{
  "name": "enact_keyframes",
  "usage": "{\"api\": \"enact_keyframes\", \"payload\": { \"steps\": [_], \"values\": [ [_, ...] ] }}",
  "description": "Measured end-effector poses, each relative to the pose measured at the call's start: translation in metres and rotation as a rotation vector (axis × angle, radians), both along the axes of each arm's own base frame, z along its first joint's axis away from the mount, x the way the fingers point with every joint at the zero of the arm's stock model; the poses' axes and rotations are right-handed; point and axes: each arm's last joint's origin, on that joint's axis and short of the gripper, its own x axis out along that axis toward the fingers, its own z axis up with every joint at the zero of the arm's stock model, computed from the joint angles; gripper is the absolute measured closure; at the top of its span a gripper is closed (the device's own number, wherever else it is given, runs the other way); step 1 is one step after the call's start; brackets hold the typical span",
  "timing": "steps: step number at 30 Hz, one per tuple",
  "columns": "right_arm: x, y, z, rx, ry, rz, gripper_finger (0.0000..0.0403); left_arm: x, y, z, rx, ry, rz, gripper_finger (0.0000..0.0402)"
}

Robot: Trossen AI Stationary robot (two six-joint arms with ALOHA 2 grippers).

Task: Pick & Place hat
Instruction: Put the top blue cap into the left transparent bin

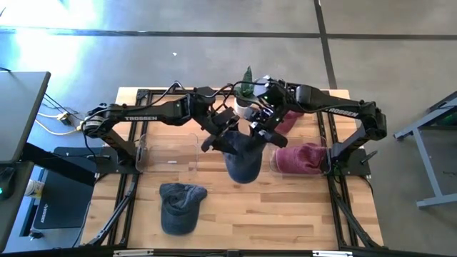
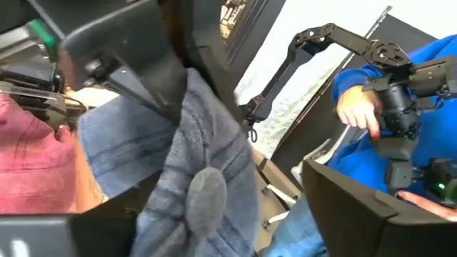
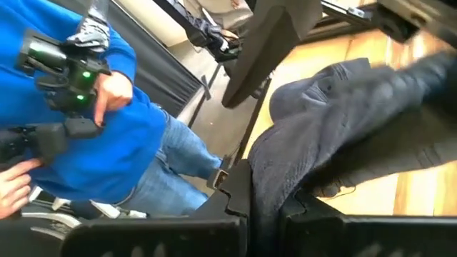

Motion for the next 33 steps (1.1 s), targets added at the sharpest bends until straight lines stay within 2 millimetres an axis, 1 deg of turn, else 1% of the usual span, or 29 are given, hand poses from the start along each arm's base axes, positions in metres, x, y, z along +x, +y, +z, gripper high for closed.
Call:
{"api": "enact_keyframes", "payload": {
  "steps": [4, 7, 9, 10, 11, 14, 16, 18, 21, 23, 25, 28, 31, 33],
  "values": [
    [-0.003, 0.003, -0.007, -0.071, 0.064, -0.032, 0.0393, -0.001, -0.001, 0.000, -0.009, 0.006, -0.048, 0.0236],
    [-0.003, 0.004, -0.016, -0.133, 0.077, -0.033, 0.0396, -0.002, -0.001, -0.002, -0.013, 0.014, -0.087, 0.0310],
    [-0.002, 0.003, -0.026, -0.165, 0.087, -0.037, 0.0399, -0.003, -0.001, -0.003, 0.022, -0.006, -0.109, 0.0360],
    [-0.001, 0.003, -0.031, -0.187, 0.083, -0.043, 0.0400, -0.003, -0.001, -0.006, 0.056, -0.017, -0.115, 0.0380],
    [0.001, 0.002, -0.036, -0.224, 0.077, -0.061, 0.0400, -0.004, -0.001, -0.009, 0.095, -0.019, -0.114, 0.0390],
    [0.004, -0.003, -0.054, -0.376, 0.104, -0.168, 0.0397, -0.005, 0.001, -0.022, 0.248, 0.023, -0.026, 0.0382],
    [0.005, -0.009, -0.064, -0.502, 0.126, -0.261, 0.0396, -0.007, 0.004, -0.031, 0.407, 0.072, 0.074, 0.0381],
    [0.006, -0.014, -0.073, -0.652, 0.155, -0.363, 0.0397, -0.009, 0.009, -0.040, 0.595, 0.146, 0.193, 0.0387],
    [0.006, -0.022, -0.083, -0.879, 0.195, -0.522, 0.0400, -0.012, 0.015, -0.046, 0.828, 0.239, 0.340, 0.0398],
    [0.007, -0.023, -0.092, -0.979, 0.214, -0.602, 0.0399, -0.009, 0.018, -0.051, 0.916, 0.278, 0.403, 0.0397],
    [0.006, -0.022, -0.105, -0.999, 0.215, -0.616, 0.0395, -0.004, 0.019, -0.059, 0.947, 0.307, 0.405, 0.0398],
    [0.005, -0.015, -0.136, -0.970, 0.192, -0.579, 0.0393, 0.000, 0.019, -0.077, 0.926, 0.362, 0.372, 0.0400],
    [-0.002, -0.003, -0.170, -0.944, 0.175, -0.536, 0.0392, 0.006, 0.014, -0.111, 0.877, 0.459, 0.331, 0.0400],
    [-0.007, 0.006, -0.190, -0.895, 0.160, -0.508, 0.0392, 0.012, 0.007, -0.128, 0.824, 0.510, 0.298, 0.0400]
  ]
}}
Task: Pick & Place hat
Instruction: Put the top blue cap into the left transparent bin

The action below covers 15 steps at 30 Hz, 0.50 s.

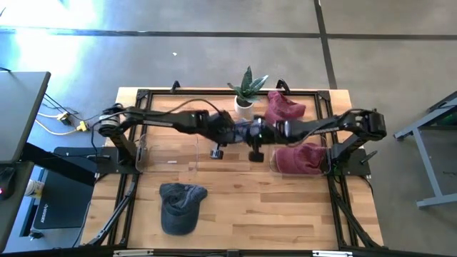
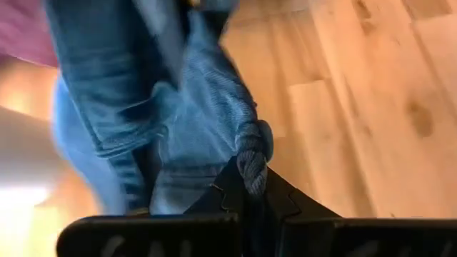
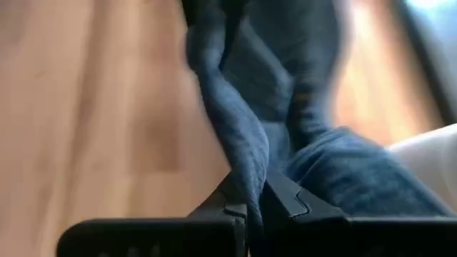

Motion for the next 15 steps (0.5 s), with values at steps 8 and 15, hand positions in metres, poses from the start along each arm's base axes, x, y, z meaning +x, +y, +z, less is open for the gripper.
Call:
{"api": "enact_keyframes", "payload": {
  "steps": [8, 15],
  "values": [
    [-0.016, 0.026, -0.035, 0.230, -0.038, 0.057, 0.0363, 0.008, -0.033, -0.026, -0.265, 0.085, -0.083, 0.0375],
    [-0.018, 0.034, -0.039, 0.376, -0.046, 0.088, 0.0257, 0.009, -0.042, -0.022, -0.398, 0.102, -0.017, 0.0259]
  ]
}}
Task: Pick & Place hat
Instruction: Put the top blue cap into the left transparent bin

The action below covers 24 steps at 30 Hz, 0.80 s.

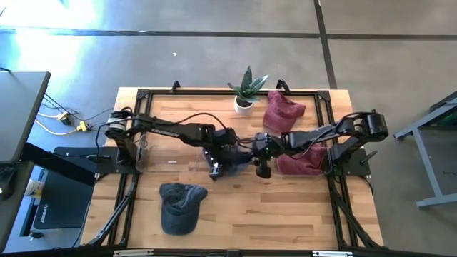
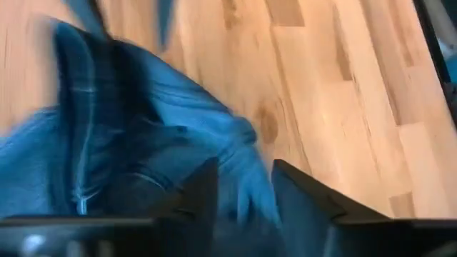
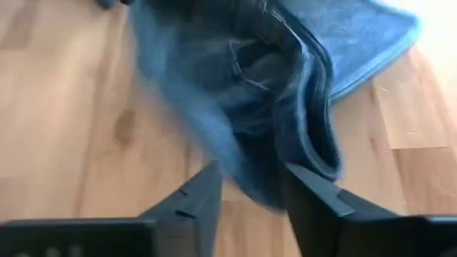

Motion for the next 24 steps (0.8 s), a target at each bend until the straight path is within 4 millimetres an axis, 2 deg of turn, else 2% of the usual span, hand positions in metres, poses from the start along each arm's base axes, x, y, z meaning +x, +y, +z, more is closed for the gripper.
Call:
{"api": "enact_keyframes", "payload": {
  "steps": [3, 6, 8, 14, 17, 20, 24],
  "values": [
    [0.007, -0.001, 0.013, 0.065, -0.007, 0.017, 0.0213, 0.000, 0.003, 0.008, -0.117, 0.058, 0.101, 0.0224],
    [0.016, -0.002, 0.030, 0.110, -0.011, 0.042, 0.0178, -0.004, 0.004, 0.027, -0.211, 0.097, 0.179, 0.0210],
    [0.019, -0.003, 0.041, 0.122, 0.000, 0.047, 0.0160, -0.002, 0.004, 0.037, -0.235, 0.103, 0.225, 0.0209],
    [0.029, -0.016, 0.067, 0.073, -0.003, -0.032, 0.0135, -0.022, 0.007, 0.067, -0.166, 0.198, 0.443, 0.0227],
    [0.034, -0.026, 0.059, 0.046, -0.013, -0.074, 0.0136, -0.031, 0.009, 0.071, -0.124, 0.243, 0.554, 0.0239],
    [0.040, -0.034, 0.037, 0.031, -0.003, -0.050, 0.0140, -0.040, 0.010, 0.071, -0.085, 0.296, 0.612, 0.0250],
    [0.051, -0.038, 0.002, -0.063, 0.062, -0.010, 0.0149, -0.040, 0.010, 0.074, -0.096, 0.281, 0.619, 0.0260]
  ]
}}
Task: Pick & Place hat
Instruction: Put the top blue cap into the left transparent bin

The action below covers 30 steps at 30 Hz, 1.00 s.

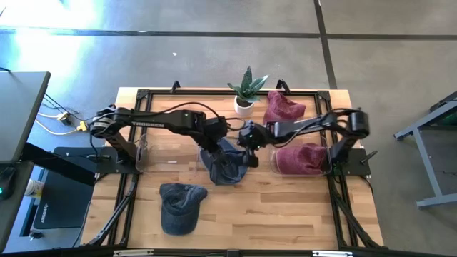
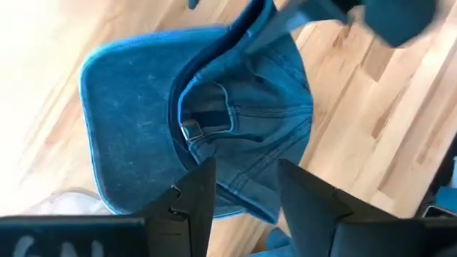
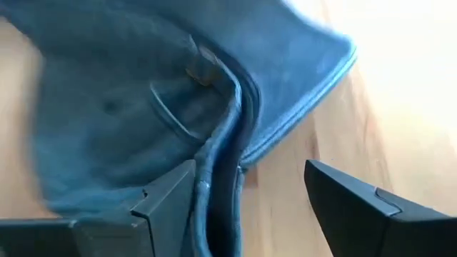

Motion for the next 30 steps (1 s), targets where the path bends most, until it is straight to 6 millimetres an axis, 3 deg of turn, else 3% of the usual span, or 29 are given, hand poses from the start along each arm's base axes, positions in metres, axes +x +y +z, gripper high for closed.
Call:
{"api": "enact_keyframes", "payload": {
  "steps": [5, 11, 18, 24, 30],
  "values": [
    [0.012, -0.002, -0.020, -0.018, 0.030, 0.021, 0.0212, 0.001, 0.000, 0.001, -0.017, -0.011, 0.006, 0.0264],
    [0.009, -0.007, -0.019, 0.088, 0.057, -0.167, 0.0380, 0.004, 0.000, 0.002, -0.011, -0.045, 0.009, 0.0264],
    [-0.016, -0.023, 0.001, 0.150, 0.162, -0.587, 0.0384, 0.026, 0.001, -0.013, -0.011, -0.120, 0.014, 0.0264],
    [-0.023, -0.033, 0.007, 0.179, 0.172, -0.631, 0.0381, 0.052, 0.005, -0.048, 0.030, -0.094, 0.057, 0.0264],
    [-0.030, -0.032, 0.005, 0.176, 0.238, -0.636, 0.0395, 0.058, 0.009, -0.079, 0.151, 0.025, 0.146, 0.0264]
  ]
}}
